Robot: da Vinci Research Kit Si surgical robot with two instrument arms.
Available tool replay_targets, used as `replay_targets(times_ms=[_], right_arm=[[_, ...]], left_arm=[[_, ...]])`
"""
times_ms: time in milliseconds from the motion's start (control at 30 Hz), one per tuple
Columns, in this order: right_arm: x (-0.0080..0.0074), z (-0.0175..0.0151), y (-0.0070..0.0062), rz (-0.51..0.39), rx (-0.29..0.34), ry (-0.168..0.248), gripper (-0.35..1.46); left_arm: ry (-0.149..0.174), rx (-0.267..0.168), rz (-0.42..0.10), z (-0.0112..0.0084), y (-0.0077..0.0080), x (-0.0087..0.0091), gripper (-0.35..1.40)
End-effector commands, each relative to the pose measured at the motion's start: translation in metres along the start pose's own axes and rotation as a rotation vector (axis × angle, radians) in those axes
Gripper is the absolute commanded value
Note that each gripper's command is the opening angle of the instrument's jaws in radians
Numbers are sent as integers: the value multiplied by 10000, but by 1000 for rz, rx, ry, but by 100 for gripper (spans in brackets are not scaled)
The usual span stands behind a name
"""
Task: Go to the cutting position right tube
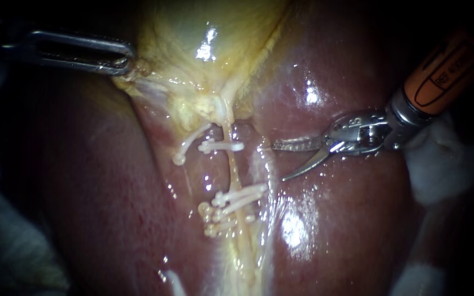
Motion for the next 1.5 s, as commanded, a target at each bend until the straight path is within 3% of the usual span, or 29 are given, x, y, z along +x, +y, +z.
replay_targets(times_ms=[33, 233, 500, 667, 800, 933, 1067, 1333, 1500], right_arm=[[1, -1, -1, 0, 1, 0, 139], [20, -9, -22, 15, 15, 11, 139], [61, -24, -67, 2, 38, 17, 137], [79, -22, -86, 7, 46, 19, 134], [86, -9, -86, 8, 42, 20, 137], [88, 3, -80, 114, 35, 23, 139], [86, 14, -73, 203, 17, -1, 140], [71, 34, -60, 284, -10, -56, 140], [60, 45, -55, 294, 37, -86, 140]], left_arm=[[0, -1, 0, 0, 0, 0, -35], [0, -2, 0, 0, 0, 0, -35], [0, -2, 0, -1, -1, 0, -35], [0, -2, 0, -1, -1, 0, -35], [0, -2, 0, -1, -1, 0, -35], [-1, -2, 0, -1, -1, 0, -35], [-1, -2, 0, -1, -1, 0, -35], [-1, -2, 0, -1, -1, 0, -35], [-1, -2, 0, -1, -1, 0, -35]])
